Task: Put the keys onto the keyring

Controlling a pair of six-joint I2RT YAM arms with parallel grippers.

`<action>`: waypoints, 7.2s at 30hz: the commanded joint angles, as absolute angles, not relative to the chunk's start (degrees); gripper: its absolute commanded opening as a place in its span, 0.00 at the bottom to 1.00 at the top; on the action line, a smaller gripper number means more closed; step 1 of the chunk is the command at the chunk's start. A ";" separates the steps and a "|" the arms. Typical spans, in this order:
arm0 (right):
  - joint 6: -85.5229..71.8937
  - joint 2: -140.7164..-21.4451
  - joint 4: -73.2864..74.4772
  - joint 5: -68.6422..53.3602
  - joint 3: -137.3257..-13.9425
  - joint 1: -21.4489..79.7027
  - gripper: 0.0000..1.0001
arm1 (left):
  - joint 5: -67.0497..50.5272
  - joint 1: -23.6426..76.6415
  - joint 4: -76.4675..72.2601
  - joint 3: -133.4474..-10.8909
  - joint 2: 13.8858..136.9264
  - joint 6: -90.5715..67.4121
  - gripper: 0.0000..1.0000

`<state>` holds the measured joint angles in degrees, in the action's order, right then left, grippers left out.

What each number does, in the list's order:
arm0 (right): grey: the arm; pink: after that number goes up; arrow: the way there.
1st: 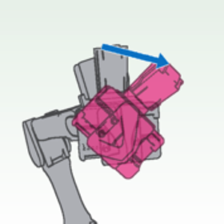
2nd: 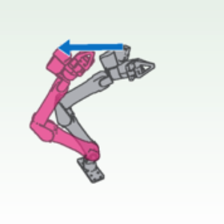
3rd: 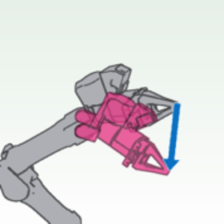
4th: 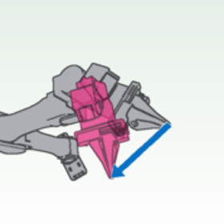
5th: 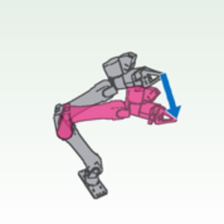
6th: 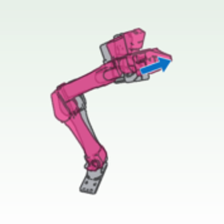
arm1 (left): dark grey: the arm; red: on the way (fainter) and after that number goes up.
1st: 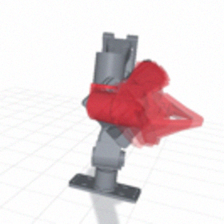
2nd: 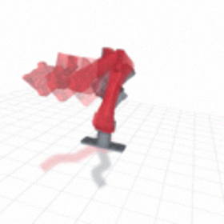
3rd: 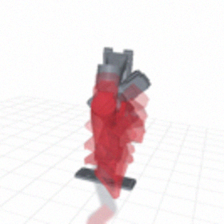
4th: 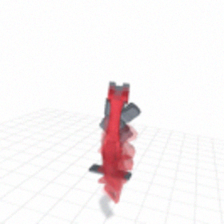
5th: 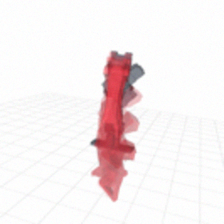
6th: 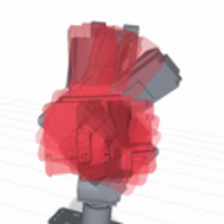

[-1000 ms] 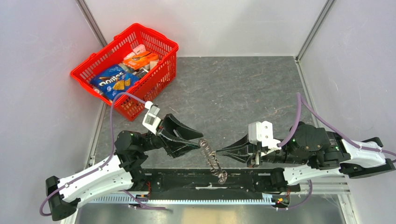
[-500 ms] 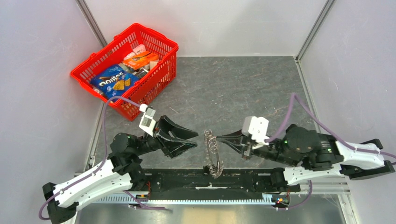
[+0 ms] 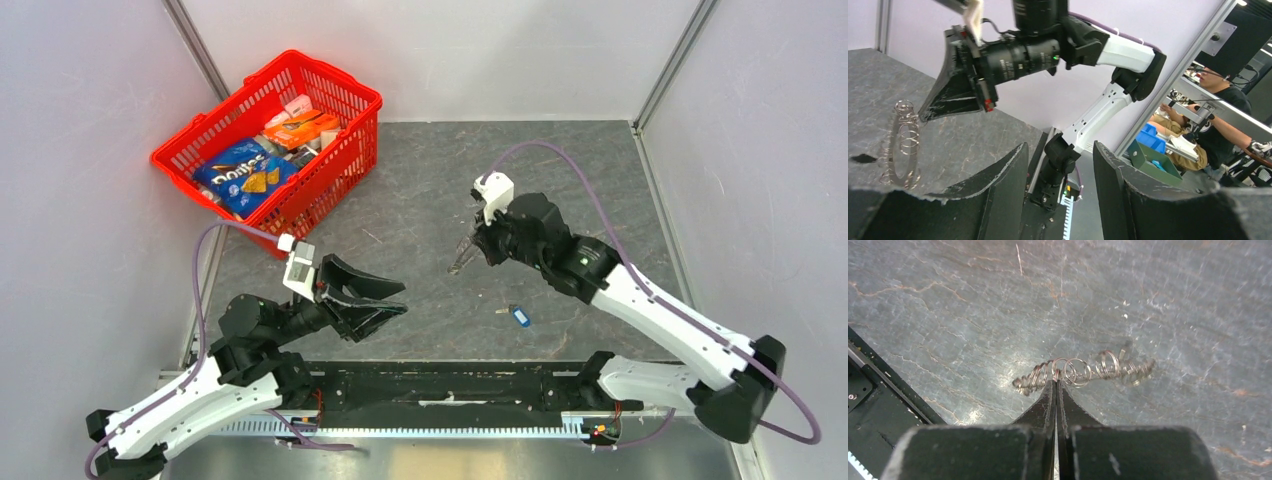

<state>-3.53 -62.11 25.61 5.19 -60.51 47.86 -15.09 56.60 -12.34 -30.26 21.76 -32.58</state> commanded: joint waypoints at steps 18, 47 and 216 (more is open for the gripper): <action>-10.30 -93.97 21.96 -0.76 -71.04 48.16 0.54 | -12.84 56.51 -6.29 -32.62 21.13 -26.40 0.57; -32.23 -60.71 27.25 -3.35 -42.51 49.19 0.65 | -10.89 56.51 -6.45 -33.41 28.76 -23.81 0.57; -15.97 -99.32 13.84 -3.89 -61.36 46.40 0.30 | -8.18 56.51 -10.76 -31.01 34.48 -21.29 0.64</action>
<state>-17.43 -98.65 13.26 -4.27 -60.40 46.02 -9.10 56.60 -9.43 -30.98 35.03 -23.24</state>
